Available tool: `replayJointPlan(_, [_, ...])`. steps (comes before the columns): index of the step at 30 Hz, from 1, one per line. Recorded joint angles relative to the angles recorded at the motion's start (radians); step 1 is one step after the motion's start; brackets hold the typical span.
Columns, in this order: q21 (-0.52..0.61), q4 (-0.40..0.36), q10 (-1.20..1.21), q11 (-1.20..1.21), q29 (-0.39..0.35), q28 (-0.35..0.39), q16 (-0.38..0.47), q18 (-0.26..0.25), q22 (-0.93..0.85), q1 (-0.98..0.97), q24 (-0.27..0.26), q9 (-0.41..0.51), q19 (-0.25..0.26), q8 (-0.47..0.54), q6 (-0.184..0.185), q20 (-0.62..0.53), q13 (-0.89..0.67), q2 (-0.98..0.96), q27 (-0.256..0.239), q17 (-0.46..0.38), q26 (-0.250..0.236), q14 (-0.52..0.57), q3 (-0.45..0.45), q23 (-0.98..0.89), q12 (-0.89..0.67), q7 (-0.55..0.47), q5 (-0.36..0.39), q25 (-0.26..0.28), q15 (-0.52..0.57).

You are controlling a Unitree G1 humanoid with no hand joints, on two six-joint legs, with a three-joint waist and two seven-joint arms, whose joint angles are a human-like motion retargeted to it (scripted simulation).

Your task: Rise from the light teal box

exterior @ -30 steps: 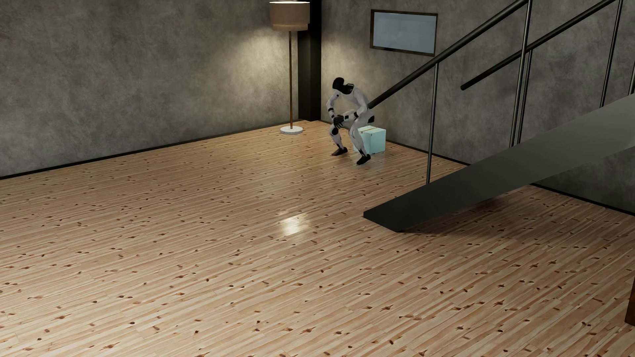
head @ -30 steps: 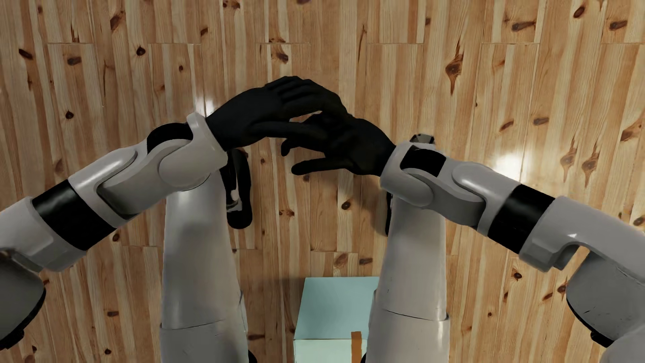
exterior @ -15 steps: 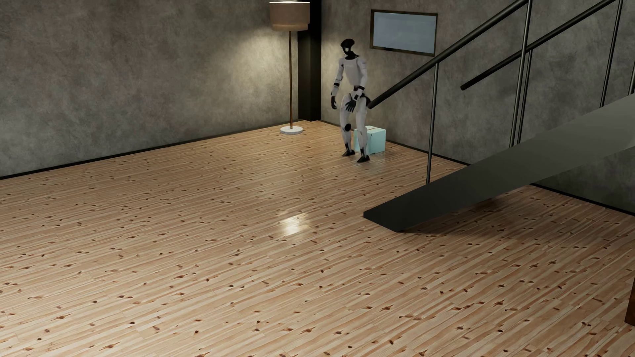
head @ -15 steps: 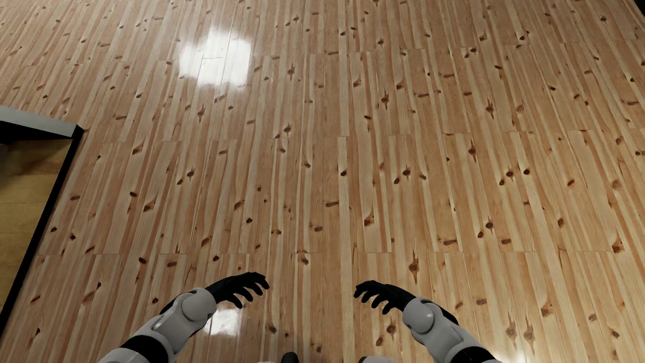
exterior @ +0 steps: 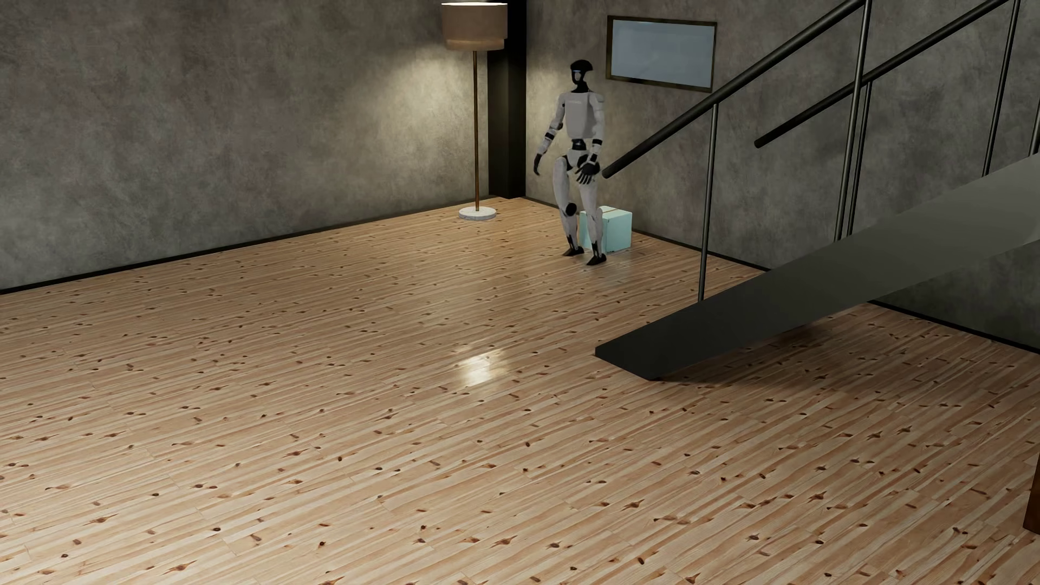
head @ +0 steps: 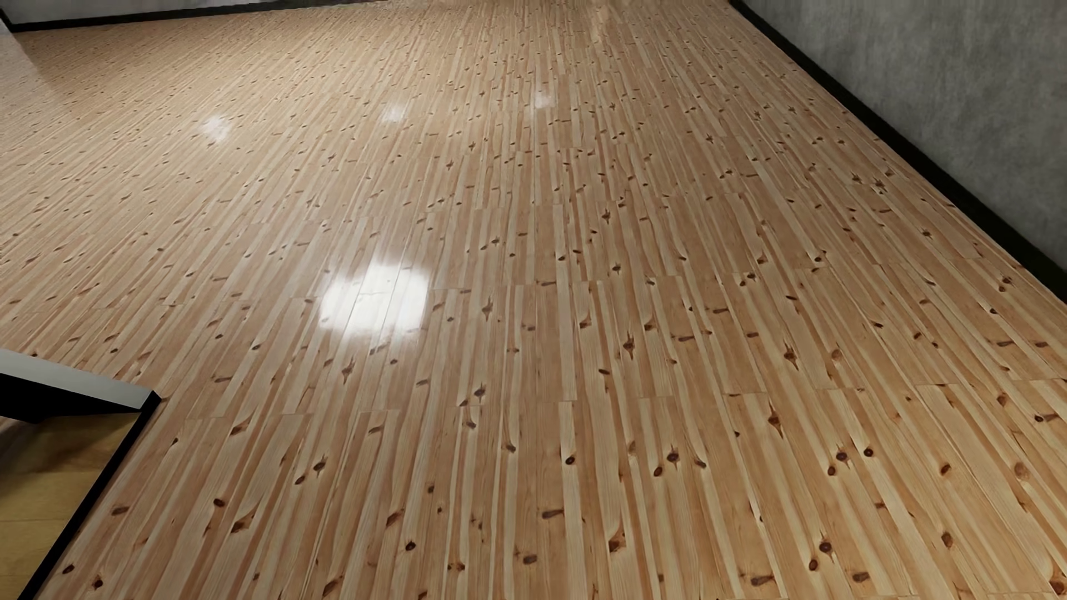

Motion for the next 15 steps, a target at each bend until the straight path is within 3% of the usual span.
replayJointPlan(2, [0.000,0.001,0.000,0.001,0.003,-0.022,-0.017,0.004,-0.025,-0.002,0.005,-0.012,0.002,0.013,0.002,0.001,0.008,-0.004,0.001,0.005,-0.006,-0.002,0.000,-0.011,0.015,-0.010,-0.004,0.003,0.000])
replayJointPlan(6, [0.003,0.006,0.014,-0.010,-0.007,0.003,-0.022,0.016,-0.014,-0.022,-0.013,-0.016,0.005,0.051,0.003,-0.003,0.005,-0.004,0.015,0.041,0.007,0.003,0.000,-0.011,0.006,-0.027,-0.001,0.014,-0.023])
replayJointPlan(15, [0.020,-0.003,-0.001,-0.008,0.011,0.027,0.008,0.018,0.009,-0.005,-0.029,-0.001,-0.013,0.011,0.000,-0.015,0.008,0.004,0.002,0.055,0.006,0.001,0.000,-0.026,-0.021,-0.014,0.007,-0.002,0.001])
